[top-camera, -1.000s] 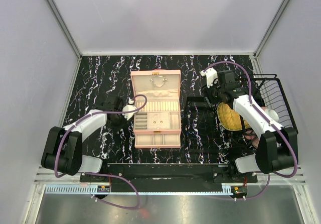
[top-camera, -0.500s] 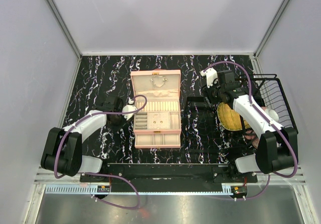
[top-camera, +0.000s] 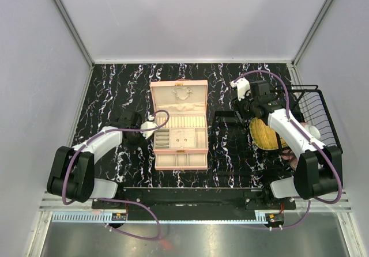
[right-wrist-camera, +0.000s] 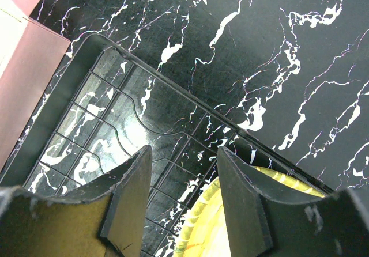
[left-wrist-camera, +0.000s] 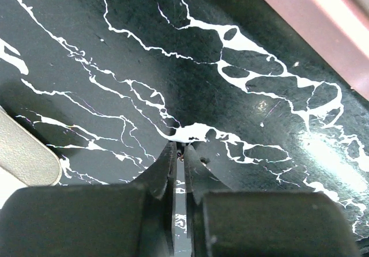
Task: Organize the mixed jewelry
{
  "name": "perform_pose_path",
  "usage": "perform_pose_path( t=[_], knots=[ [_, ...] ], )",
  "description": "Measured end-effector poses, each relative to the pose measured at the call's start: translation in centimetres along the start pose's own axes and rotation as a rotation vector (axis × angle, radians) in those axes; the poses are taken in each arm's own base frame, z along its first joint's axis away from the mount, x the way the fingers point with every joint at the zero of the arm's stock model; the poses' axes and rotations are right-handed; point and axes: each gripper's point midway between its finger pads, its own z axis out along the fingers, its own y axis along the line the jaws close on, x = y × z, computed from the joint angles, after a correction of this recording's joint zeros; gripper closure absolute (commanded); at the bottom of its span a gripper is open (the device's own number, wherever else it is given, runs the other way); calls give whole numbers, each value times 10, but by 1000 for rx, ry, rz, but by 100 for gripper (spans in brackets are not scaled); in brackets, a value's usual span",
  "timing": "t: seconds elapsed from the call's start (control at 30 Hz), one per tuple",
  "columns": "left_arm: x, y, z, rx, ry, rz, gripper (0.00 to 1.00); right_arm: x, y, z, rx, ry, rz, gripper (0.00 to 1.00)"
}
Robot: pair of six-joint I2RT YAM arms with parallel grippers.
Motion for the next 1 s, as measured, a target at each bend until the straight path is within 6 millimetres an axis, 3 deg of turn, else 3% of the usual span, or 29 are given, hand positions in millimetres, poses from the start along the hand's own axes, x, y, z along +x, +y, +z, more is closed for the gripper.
perform_pose_path(
  t=[0.6,1.0],
  knots=[
    [1,-10,-10,61,24,-10,100,0,0,0,0,0,0,45],
    [-17,-1,-29,38,-10,-5,100,0,0,0,0,0,0,45]
  ],
)
